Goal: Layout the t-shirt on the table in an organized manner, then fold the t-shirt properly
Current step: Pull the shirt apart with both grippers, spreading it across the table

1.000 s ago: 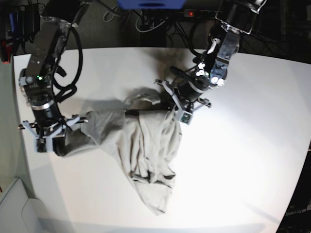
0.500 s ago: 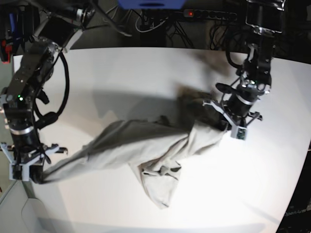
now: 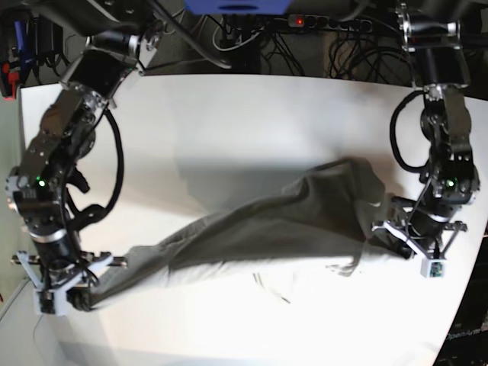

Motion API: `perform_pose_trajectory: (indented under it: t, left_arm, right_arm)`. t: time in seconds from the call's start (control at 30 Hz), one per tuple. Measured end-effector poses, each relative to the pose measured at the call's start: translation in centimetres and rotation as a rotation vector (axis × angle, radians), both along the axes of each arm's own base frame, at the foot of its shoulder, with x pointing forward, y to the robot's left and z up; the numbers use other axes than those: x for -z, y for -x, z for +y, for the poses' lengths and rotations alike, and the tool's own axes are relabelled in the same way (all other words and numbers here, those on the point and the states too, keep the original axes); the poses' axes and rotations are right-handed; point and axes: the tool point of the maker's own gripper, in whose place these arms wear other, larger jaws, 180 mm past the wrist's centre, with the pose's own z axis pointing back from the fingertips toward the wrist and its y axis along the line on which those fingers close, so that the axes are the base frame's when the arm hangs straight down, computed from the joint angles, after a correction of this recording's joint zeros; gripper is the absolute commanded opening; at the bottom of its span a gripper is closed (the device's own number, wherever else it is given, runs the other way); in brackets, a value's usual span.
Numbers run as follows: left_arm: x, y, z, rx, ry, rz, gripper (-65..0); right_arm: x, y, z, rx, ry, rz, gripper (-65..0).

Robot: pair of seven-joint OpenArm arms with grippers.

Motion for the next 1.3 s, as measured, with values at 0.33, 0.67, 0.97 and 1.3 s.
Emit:
perform_pose_trajectory:
  t: [0.33, 0.67, 0.97, 1.3]
  left_arm:
    - [5.9, -1.0, 0.5, -0.015, 0.034, 0.183, -50.6]
    - [4.8, -0.8, 2.5, -0.036, -0.005, 0.169, -10.1]
    - [5.1, 6.9, -4.3, 0.117, 0.057, 0.164, -4.1]
    - [12.9, 10.9, -9.5, 0.062, 0.277, 0.282, -4.1]
  right_arm:
    - [5.9, -3.5, -0.3, -0.033, -0.042, 0.187, -59.9]
    - [6.4, -2.2, -2.4, 0.004, 0.005, 0.202, -29.8]
    - [4.8, 2.8, -1.4, 0.006, 0.071, 0.131, -29.0]
    - [8.8, 5.4, -0.8, -0.003, 0.053, 0.233, -29.1]
